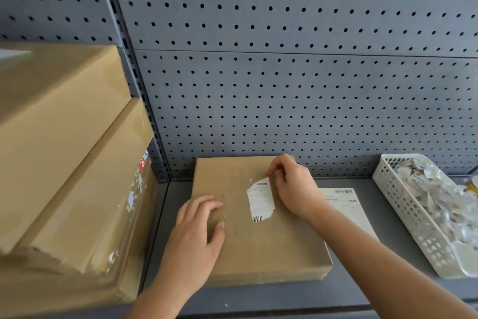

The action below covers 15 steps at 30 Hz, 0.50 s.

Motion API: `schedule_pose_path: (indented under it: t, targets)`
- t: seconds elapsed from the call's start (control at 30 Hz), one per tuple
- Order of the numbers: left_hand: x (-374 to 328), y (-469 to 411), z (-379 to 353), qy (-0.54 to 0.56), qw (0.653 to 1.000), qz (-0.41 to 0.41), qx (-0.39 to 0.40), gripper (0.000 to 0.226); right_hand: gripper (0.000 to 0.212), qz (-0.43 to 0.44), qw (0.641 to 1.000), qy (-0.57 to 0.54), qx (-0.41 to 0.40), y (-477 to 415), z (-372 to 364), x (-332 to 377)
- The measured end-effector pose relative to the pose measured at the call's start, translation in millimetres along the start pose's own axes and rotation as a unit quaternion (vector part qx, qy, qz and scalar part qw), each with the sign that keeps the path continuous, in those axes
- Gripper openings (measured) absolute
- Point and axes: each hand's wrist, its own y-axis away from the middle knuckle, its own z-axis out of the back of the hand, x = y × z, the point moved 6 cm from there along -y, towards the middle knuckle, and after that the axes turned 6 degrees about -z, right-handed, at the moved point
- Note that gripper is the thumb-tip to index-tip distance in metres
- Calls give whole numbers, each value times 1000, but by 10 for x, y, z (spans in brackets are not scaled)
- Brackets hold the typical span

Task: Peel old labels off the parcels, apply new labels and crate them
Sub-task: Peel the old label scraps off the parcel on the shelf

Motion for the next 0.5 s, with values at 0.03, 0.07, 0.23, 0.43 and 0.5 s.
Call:
schedule_pose_path:
  t: [0.03,0.07,0.23,0.43,0.5]
  targets:
    - [5,2,-1,0,1000,-1,-1,31,21,4,1000,6,-6,-1,-11,8]
    - [8,5,-3,0,1000,-3,-3,31,20,9,1000,12,-13,6,-21,15]
    - [23,9,-15,2,1000,-6,-7,32,20,21,998,50,-28,23,-101,9]
    - [28,12,-26,0,1000,-11,-11,31,22,32,997,54,-47,19,-109,-14]
    - [26,10,-26,0,1000,-9,-9,31,23,36,998,23,-40,19,-86,-10]
